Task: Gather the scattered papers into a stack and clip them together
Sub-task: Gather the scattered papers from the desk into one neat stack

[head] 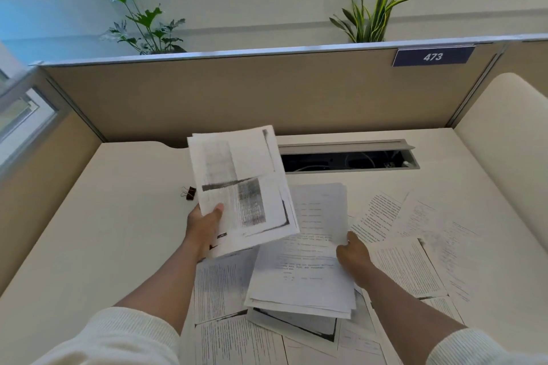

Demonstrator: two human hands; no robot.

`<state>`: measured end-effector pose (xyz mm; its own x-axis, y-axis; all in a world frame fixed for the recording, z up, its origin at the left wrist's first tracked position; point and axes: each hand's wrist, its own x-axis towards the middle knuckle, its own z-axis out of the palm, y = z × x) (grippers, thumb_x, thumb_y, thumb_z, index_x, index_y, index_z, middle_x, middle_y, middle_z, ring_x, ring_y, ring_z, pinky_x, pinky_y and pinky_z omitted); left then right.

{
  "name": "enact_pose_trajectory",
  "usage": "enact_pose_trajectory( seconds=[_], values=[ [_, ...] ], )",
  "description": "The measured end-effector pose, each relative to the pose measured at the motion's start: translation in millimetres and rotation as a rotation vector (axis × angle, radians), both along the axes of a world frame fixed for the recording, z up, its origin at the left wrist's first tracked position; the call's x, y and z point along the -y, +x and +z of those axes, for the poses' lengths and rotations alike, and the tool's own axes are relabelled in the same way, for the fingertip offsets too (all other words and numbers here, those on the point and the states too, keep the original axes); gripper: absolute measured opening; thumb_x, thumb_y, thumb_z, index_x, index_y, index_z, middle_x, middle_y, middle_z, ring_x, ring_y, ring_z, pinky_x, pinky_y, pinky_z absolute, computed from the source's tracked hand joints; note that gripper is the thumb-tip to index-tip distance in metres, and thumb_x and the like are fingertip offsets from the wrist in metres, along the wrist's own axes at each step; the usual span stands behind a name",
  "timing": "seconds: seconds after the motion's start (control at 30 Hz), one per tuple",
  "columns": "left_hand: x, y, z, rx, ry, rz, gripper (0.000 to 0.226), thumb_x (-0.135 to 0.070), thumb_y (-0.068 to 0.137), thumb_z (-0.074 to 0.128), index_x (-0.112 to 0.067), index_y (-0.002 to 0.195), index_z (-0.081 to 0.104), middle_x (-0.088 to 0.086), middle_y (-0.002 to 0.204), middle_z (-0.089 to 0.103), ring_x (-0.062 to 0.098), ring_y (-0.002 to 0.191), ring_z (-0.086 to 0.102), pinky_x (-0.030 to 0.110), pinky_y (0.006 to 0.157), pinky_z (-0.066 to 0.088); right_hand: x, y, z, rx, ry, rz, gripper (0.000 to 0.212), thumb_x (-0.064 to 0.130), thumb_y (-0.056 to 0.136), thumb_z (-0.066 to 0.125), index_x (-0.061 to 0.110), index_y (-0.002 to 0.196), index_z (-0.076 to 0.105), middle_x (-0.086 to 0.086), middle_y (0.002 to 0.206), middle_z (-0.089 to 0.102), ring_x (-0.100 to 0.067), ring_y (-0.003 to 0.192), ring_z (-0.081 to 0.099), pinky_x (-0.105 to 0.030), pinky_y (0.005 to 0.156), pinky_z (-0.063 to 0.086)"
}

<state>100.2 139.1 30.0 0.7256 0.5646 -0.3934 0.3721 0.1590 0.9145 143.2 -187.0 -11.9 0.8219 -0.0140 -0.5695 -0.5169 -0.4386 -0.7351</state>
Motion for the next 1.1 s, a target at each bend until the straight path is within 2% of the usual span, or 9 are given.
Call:
enact_pose_trajectory(
  seconds=[0.13, 0.3, 0.5, 0.57, 0.67, 0.77, 0.87, 0.97, 1.1],
  values=[
    [18, -5, -1, -0.097, -0.029, -0.274, 0.031, -0.016, 0.095, 0.064, -0.01, 0.126, 0.062, 0.01, 0.117, 0.07, 0.026, 0.101, 0.068, 0.039, 0.084, 0.058, -5, 4, 9, 0.008, 0.144, -0.035, 0.036, -0.002, 0.087, 0.044, 0.02, 0.113, 0.056, 0.007, 0.098, 0.062, -0.008, 0.084, 0.058, -0.02, 0.059, 0.046],
    [37, -8, -5, -0.182, 0.048, -0.474, 0.043, -0.016, 0.093, 0.068, -0.012, 0.133, 0.053, 0.011, 0.125, 0.065, 0.029, 0.111, 0.064, 0.047, 0.096, 0.054, -8, 7, 16, -0.005, 0.26, -0.049, 0.033, 0.003, 0.088, 0.051, 0.033, 0.096, 0.061, 0.011, 0.094, 0.068, -0.014, 0.087, 0.065, -0.032, 0.07, 0.057],
    [46, -4, -7, -0.177, 0.068, -0.488, 0.068, -0.032, 0.085, 0.077, -0.018, 0.141, 0.042, 0.005, 0.131, 0.056, 0.023, 0.119, 0.057, 0.039, 0.098, 0.05, -5, 5, 18, -0.055, 0.407, -0.024, 0.028, 0.006, 0.088, 0.063, 0.027, 0.107, 0.066, 0.001, 0.1, 0.075, -0.021, 0.092, 0.071, -0.033, 0.071, 0.059],
    [49, -4, -7, -0.173, 0.038, -0.46, 0.067, -0.035, 0.085, 0.076, -0.016, 0.14, 0.044, 0.004, 0.13, 0.059, 0.022, 0.118, 0.057, 0.036, 0.098, 0.048, -6, 4, 20, -0.062, 0.431, -0.006, 0.028, 0.01, 0.088, 0.066, 0.026, 0.11, 0.067, 0.002, 0.1, 0.076, -0.019, 0.091, 0.072, -0.031, 0.068, 0.058],
    [51, -4, -9, -0.177, -0.009, -0.441, 0.054, -0.028, 0.086, 0.075, -0.009, 0.133, 0.054, 0.01, 0.129, 0.064, 0.027, 0.118, 0.06, 0.047, 0.106, 0.046, -12, 6, 21, -0.096, 0.461, -0.01, 0.026, 0.013, 0.093, 0.058, 0.026, 0.114, 0.068, 0.0, 0.1, 0.076, -0.019, 0.089, 0.071, -0.028, 0.064, 0.056],
    [54, -2, -6, -0.147, -0.046, -0.435, 0.047, -0.019, 0.086, 0.076, -0.008, 0.129, 0.059, 0.012, 0.124, 0.067, 0.029, 0.114, 0.064, 0.048, 0.102, 0.05, -21, 11, 23, -0.126, 0.524, -0.092, 0.037, 0.037, 0.099, 0.047, 0.016, 0.123, 0.064, -0.003, 0.112, 0.072, -0.024, 0.106, 0.066, -0.04, 0.089, 0.054],
    [59, 6, -2, -0.094, -0.028, -0.414, 0.045, -0.015, 0.086, 0.076, -0.01, 0.127, 0.059, 0.011, 0.121, 0.068, 0.03, 0.113, 0.064, 0.05, 0.1, 0.05, -29, 15, 30, -0.148, 0.614, -0.046, 0.059, 0.06, 0.093, 0.043, 0.02, 0.135, 0.053, 0.003, 0.132, 0.059, -0.019, 0.125, 0.052, -0.045, 0.113, 0.034],
    [62, 16, 4, -0.011, -0.029, -0.341, 0.035, -0.012, 0.084, 0.077, -0.016, 0.116, 0.063, 0.007, 0.113, 0.071, 0.027, 0.106, 0.067, 0.046, 0.092, 0.056, -36, 19, 39, -0.024, 0.503, 0.034, 0.044, 0.032, 0.089, 0.067, 0.021, 0.129, 0.052, 0.005, 0.134, 0.056, -0.015, 0.119, 0.053, -0.038, 0.104, 0.041],
    [61, 25, 17, 0.121, -0.092, -0.285, 0.025, -0.009, 0.08, 0.079, -0.018, 0.102, 0.07, 0.004, 0.1, 0.077, 0.022, 0.094, 0.074, 0.032, 0.07, 0.061, -42, 28, 50, 0.093, 0.453, -0.017, 0.039, 0.007, 0.086, 0.067, 0.016, 0.123, 0.059, -0.005, 0.116, 0.068, -0.024, 0.106, 0.063, -0.039, 0.09, 0.052]
  ],
)
